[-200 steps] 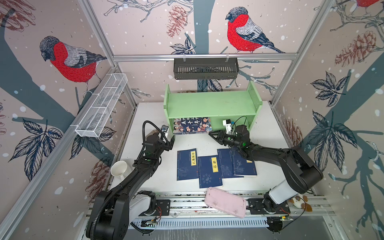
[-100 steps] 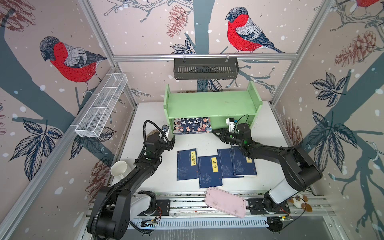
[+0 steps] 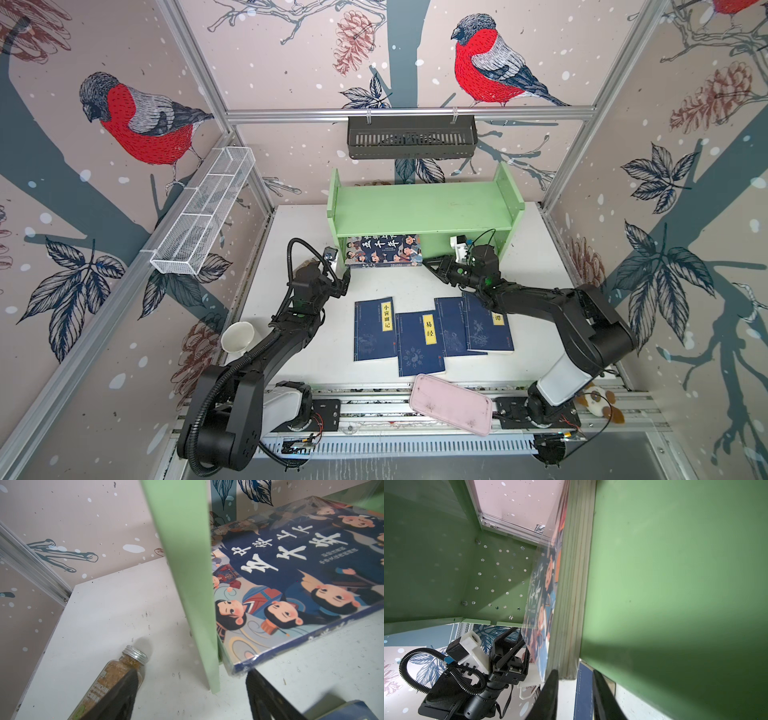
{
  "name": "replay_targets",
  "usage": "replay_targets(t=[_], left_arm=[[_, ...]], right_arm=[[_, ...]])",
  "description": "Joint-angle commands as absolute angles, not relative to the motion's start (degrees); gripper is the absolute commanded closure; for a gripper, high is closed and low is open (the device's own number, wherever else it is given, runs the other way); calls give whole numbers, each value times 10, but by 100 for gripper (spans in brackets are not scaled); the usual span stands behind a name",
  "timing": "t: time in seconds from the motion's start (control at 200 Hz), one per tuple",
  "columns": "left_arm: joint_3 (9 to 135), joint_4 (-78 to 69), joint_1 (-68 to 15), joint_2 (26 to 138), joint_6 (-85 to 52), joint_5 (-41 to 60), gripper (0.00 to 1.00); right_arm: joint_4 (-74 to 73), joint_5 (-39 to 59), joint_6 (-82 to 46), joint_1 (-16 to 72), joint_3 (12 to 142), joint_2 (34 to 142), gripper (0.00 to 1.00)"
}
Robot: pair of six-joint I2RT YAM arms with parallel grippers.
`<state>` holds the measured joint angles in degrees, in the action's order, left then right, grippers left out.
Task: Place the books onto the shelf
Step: 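Hold the illustrated book upright with the right gripper while left gripper waits by shelf leg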
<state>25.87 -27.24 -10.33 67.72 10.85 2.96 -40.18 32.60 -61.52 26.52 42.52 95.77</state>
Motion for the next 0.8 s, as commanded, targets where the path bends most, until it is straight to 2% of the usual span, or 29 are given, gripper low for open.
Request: replay_targets(t=[0.0, 0.795], left_arm=[[264, -309, -103, 680, 103, 24, 18], [260, -306, -103, 673, 98, 15, 20]], right_arm=[[-409, 331, -614, 269, 431, 962, 70], [-417, 335, -618, 274, 433, 968, 67]])
